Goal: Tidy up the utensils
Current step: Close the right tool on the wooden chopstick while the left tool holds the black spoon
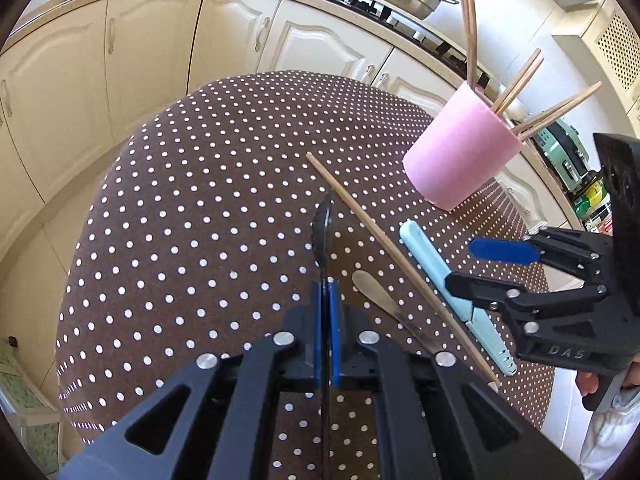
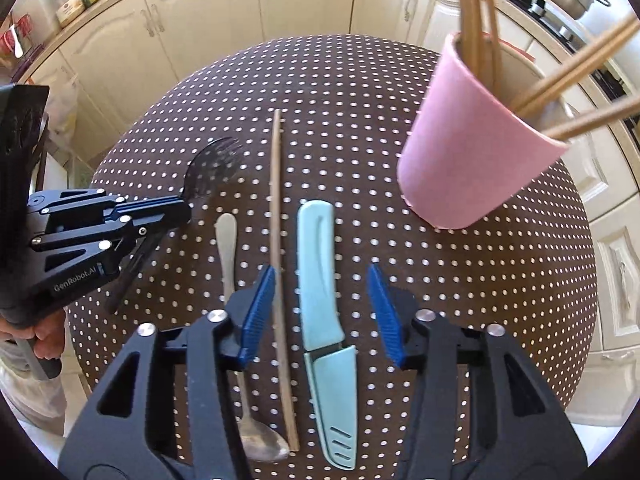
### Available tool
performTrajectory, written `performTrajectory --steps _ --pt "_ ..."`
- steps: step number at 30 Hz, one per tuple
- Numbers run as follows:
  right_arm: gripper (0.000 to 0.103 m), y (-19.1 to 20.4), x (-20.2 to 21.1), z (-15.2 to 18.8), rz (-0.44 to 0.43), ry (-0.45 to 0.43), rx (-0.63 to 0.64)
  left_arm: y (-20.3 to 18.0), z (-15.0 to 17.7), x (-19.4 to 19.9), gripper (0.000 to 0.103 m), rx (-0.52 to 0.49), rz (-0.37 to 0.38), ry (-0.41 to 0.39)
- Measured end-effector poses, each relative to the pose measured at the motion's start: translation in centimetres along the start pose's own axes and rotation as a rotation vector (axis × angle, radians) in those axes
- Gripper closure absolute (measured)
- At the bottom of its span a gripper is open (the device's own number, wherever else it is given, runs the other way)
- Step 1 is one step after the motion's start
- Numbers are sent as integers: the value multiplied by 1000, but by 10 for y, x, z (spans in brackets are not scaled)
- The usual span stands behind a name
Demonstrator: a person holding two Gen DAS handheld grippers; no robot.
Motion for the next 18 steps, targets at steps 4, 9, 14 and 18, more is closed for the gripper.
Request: performTrajectory --steps 4,9,14,18 --pt "69 15 -8 -11 -33 29 32 2 -2 7 99 11 1 -16" --pt "73 30 -21 -23 -36 67 61 5 -4 11 99 26 1 -29" --pt "79 35 -23 -26 -45 83 69 6 -4 11 99 28 0 -33" --pt "81 47 -29 -20 -50 103 72 7 -4 13 99 25 4 -31"
Point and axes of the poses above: each gripper's, at about its wrist camera, not at the fingertips, and x roughly against the way its jaws point, y to its left, z to its underside, the point moved 8 cm from there along -x, roughly the way its jaws point, and after that the axes turned 9 degrees about x, right-handed, at the moved point
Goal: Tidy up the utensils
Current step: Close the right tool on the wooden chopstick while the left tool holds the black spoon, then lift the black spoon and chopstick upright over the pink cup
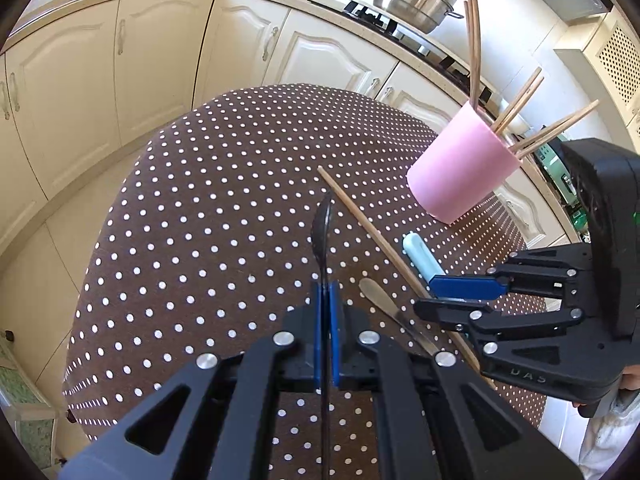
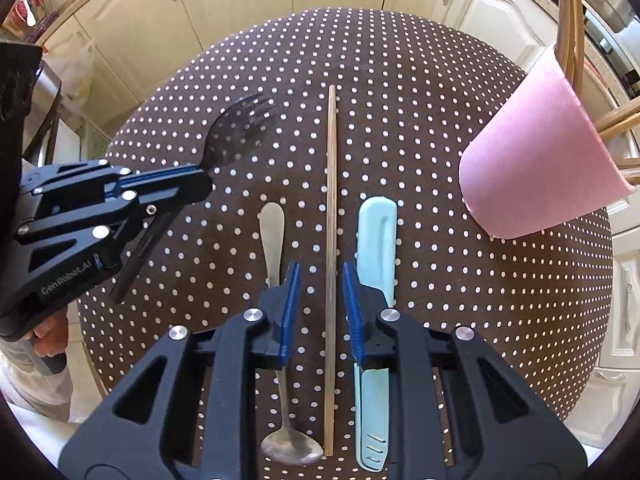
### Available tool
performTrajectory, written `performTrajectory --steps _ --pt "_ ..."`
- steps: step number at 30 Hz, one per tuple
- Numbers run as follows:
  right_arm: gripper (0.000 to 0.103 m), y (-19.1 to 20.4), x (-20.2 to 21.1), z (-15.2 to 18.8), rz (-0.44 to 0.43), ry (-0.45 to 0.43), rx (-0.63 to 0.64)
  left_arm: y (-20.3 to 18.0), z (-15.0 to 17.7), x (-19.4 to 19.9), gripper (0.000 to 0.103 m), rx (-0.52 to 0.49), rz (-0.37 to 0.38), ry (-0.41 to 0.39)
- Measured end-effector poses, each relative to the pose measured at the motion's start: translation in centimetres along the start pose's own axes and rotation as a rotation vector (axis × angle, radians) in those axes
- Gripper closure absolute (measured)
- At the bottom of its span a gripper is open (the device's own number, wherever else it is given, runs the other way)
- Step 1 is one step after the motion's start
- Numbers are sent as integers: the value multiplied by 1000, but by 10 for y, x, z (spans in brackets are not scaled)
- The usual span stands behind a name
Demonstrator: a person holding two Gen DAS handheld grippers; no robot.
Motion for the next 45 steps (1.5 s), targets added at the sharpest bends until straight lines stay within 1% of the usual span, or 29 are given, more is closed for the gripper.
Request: performTrajectory --steps 3,6,11,15,16,20,23,26,29,32,33,37,39,41,42,45 --pt "82 3 -5 11 -7 10 -7 0 0 0 99 0 1 1" --pt "82 5 -7 11 -15 13 -13 -1 0 0 99 -1 3 2" --pt "84 -5 -10 12 -18 20 -14 -3 0 0 99 -2 6 0" --pt "91 -7 -16 8 -42 28 -27 -5 -1 -2 99 -5 7 1" --pt "94 -8 -14 8 -48 29 -29 -6 -1 -2 99 -5 6 1" --pt "97 -17 -11 5 -72 32 -42 -7 -1 -3 99 -4 6 0" --pt "97 -22 -9 5 -86 14 -57 -12 -2 -3 99 -2 8 -3" --pt "97 -29 -3 9 -101 -32 -80 -19 -3 0 99 -9 21 -18" --pt "97 -33 13 12 -122 -126 -96 -28 -6 8 99 -17 49 -43" --pt "97 -39 41 16 -110 -258 -111 -44 -12 23 99 -36 105 -96" --pt "97 -41 51 18 -108 -310 -123 -52 -16 29 99 -44 134 -122" --pt "97 -62 104 34 -38 -561 -184 -83 -32 43 99 -84 218 -206" --pt "97 -72 127 41 -3 -665 -208 -102 -42 49 99 -118 252 -255" --pt "97 -87 153 50 60 -775 -239 -125 -52 55 99 -155 296 -306" --pt "97 -94 168 54 92 -841 -256 -138 -58 59 99 -173 330 -340" --pt "97 -115 197 60 163 -974 -303 -172 -75 63 99 -215 403 -414"
Point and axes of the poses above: each gripper's, at about its wrist camera, not at the fingertips, and x roughly against the way its jaws point, y to its left, z to its underside, the point moved 8 cm from there along -x, roughly the way its jaws point, and after that the axes turned 9 degrees about x, right-handed, at the moved point
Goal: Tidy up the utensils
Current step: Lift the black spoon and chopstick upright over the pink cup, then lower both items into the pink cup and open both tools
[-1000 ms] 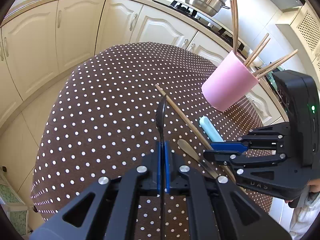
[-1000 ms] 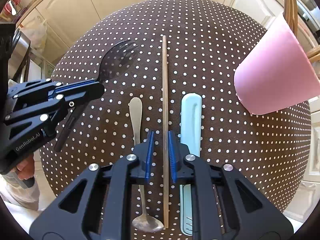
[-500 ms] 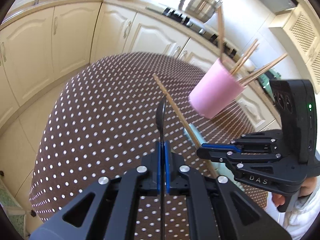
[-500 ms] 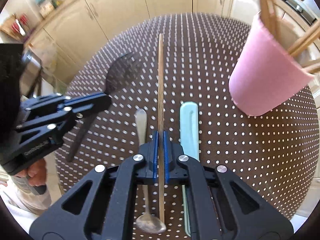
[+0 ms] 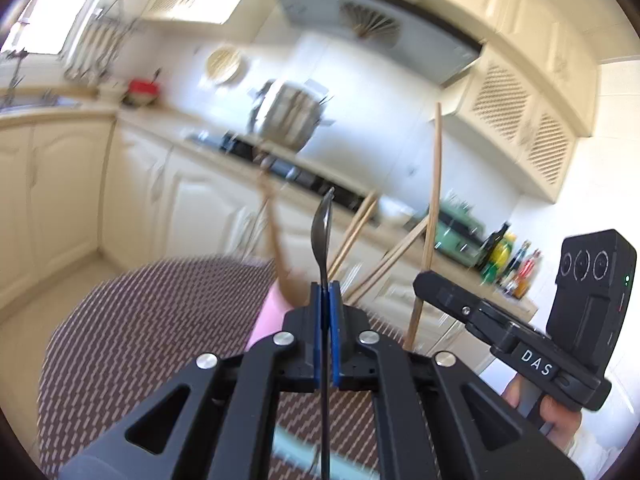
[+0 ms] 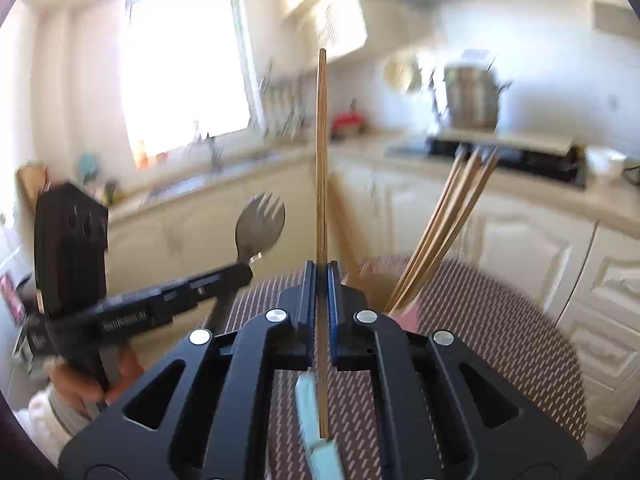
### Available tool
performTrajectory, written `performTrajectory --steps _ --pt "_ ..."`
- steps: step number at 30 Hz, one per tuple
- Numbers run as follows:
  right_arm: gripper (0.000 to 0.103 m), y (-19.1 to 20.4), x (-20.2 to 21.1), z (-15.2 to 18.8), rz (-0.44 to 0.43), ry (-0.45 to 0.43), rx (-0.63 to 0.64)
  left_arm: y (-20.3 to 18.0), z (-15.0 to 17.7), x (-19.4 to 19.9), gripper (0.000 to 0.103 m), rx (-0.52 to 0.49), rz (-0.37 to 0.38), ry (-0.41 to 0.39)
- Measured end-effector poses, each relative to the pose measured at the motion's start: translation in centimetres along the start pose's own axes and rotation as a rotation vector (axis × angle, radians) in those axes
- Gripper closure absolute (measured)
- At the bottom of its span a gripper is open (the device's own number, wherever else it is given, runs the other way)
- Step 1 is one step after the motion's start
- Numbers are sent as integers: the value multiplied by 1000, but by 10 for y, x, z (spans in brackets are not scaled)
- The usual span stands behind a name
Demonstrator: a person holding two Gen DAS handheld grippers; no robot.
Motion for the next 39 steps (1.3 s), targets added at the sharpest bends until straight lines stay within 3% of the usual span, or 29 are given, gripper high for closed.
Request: performTrajectory --steps 6,11,24,39 --pt "97 -24 -5 -34 87 -209 -27 -35 -33 -32 99 -67 53 -149" --pt "97 -30 -15 -35 125 -285 -27 -45 -40 -55 99 -75 68 -203" --pt "97 -28 -29 -30 124 -282 -33 -15 -36 -87 99 -32 37 -218" --pt "97 -30 -35 -21 119 -269 -47 -15 -30 -100 99 -71 30 -281"
Point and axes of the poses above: each gripper's, at about its wrist camera, not at the fingertips, and x roughly against the way its jaws point, y to its left, z to its underside, the point moved 8 cm from there along -x, roughly the way its jaws point, and after that the axes turned 9 degrees about x, right-handed, at the moved point
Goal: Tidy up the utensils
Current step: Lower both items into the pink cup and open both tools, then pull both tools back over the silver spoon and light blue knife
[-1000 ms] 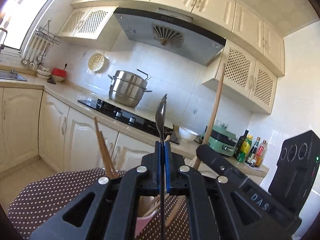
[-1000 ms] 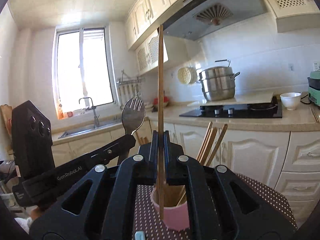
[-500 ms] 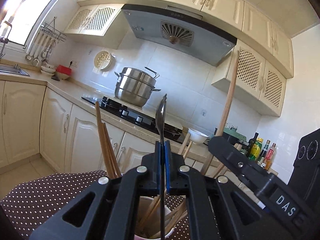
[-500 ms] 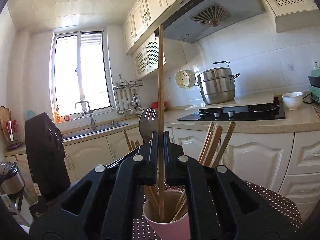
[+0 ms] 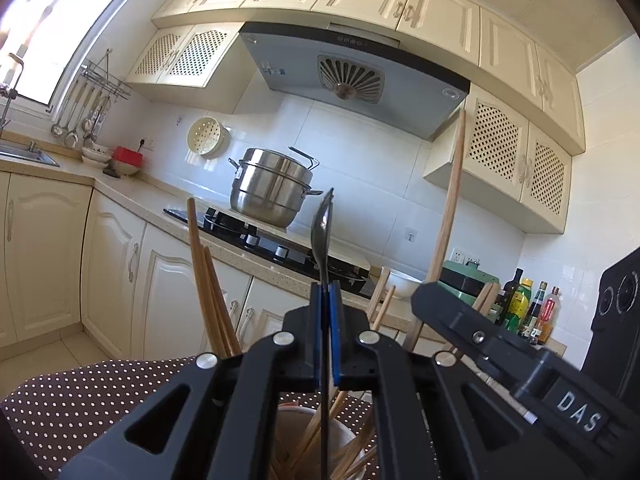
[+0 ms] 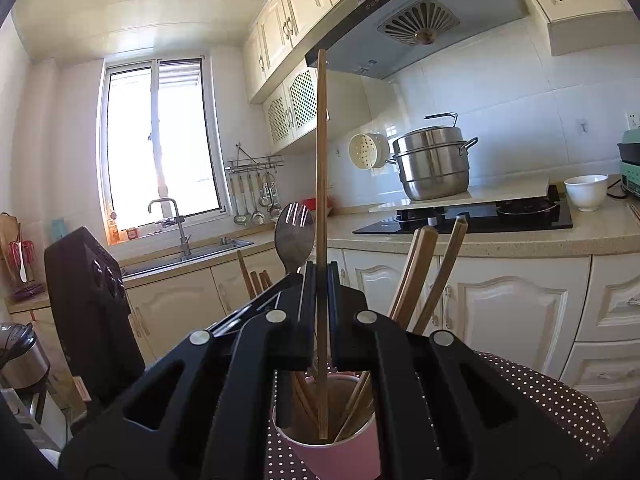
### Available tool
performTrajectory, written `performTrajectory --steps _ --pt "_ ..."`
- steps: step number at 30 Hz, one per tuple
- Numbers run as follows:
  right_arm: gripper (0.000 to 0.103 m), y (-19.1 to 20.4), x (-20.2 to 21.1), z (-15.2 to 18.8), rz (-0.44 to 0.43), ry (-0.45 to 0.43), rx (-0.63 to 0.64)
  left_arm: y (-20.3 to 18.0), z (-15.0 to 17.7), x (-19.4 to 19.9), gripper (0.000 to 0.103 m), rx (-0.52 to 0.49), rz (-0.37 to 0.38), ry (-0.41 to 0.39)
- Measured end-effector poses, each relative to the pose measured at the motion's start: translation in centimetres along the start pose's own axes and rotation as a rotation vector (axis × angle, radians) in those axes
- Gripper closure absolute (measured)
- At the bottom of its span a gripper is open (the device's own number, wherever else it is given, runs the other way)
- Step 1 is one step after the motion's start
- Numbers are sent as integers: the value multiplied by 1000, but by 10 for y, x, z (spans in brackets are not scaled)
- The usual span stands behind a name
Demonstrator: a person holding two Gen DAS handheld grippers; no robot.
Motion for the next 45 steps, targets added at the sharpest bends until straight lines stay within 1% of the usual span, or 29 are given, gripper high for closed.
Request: performTrajectory --steps 5,9,17,22,25,27,28,29,31,33,36,37,41,45 --pt "97 -1 -1 3 -2 1 -4 5 9 -4 99 -1 -13 -5" --pt "97 -3 -2 5 -1 5 -15 7 17 -4 99 -20 -25 -6" --pt "97 -2 -2 9 -9 13 -16 9 34 0 99 -44 -64 53" --pt "97 0 0 12 -10 17 -11 14 39 10 99 -37 -82 88" --pt "97 2 1 15 -10 26 -5 15 38 15 97 -31 -99 104" --pt "97 4 0 17 -9 34 2 18 37 21 82 -15 -121 124" --pt "97 5 0 18 -9 34 5 18 35 26 66 -9 -127 119" --pt "97 6 0 19 -6 37 11 18 33 31 61 -9 -130 109" --pt "97 8 0 21 -5 42 17 17 30 38 60 -20 -151 109" --pt "97 8 0 22 0 47 21 18 27 45 55 -19 -178 115" --pt "97 10 1 24 5 61 34 20 21 60 45 7 -210 100" --pt "97 11 2 25 9 67 41 22 18 66 39 5 -240 89" --pt "97 17 7 26 18 71 59 27 10 86 35 3 -326 72" --pt "96 23 7 28 12 97 64 29 4 101 32 -10 -377 69"
Point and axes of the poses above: each gripper's, at about its wrist camera, not at the fingertips, and x roughly against the way its jaws point, y to its left, z to its underside, the point moved 8 cm from there along -x, roughly the way its jaws point, and after that the axes turned 9 degrees about x, right-handed, at the moved point
